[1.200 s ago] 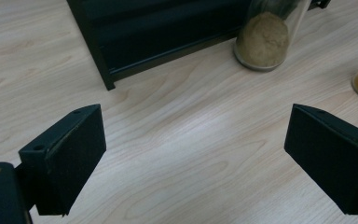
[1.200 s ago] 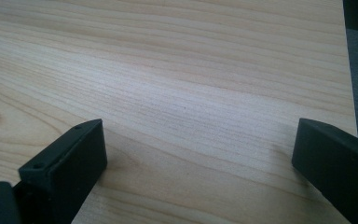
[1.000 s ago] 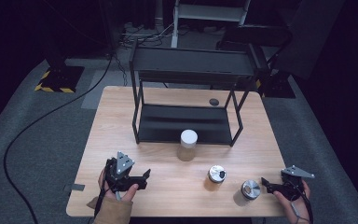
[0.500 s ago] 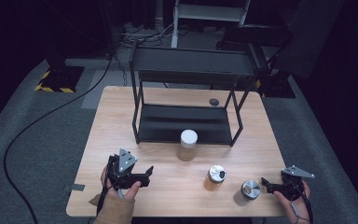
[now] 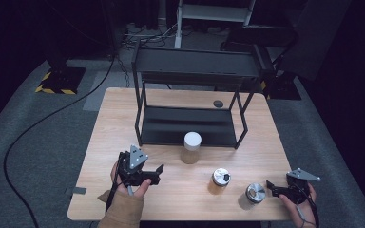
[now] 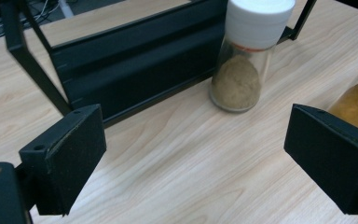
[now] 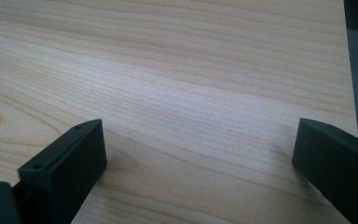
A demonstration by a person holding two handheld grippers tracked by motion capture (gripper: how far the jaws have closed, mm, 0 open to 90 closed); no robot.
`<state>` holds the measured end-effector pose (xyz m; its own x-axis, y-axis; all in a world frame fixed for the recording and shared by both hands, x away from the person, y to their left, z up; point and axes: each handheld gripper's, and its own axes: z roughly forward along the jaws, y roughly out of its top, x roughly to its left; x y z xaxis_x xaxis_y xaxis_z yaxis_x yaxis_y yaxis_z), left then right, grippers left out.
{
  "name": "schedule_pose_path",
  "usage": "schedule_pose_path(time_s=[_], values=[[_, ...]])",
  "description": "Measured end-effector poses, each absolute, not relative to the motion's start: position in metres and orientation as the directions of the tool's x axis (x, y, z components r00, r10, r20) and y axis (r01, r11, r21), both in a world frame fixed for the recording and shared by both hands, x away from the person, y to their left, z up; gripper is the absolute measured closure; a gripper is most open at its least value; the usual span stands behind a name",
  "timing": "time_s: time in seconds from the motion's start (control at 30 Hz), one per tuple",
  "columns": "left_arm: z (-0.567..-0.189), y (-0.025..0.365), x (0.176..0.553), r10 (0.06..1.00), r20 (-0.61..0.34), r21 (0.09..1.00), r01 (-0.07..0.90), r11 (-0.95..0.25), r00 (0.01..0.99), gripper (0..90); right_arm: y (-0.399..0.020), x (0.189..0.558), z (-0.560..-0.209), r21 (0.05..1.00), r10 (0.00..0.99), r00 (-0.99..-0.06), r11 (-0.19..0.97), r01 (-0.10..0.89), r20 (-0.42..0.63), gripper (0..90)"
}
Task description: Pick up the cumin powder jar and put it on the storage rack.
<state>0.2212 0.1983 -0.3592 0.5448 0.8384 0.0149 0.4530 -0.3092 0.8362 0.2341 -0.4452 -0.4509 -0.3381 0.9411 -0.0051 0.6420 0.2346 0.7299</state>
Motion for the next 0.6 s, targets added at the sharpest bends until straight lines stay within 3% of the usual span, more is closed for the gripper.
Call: schedule_pose_path(time_s=[0.6], values=[[-0.353, 0.177, 0.25, 0.803, 0.009, 0.851, 0.418, -0.319, 0.595, 5.3, -0.444, 0.239, -0.451, 0.729, 0.942, -0.336, 0.234, 0.643, -0.005, 2.6]])
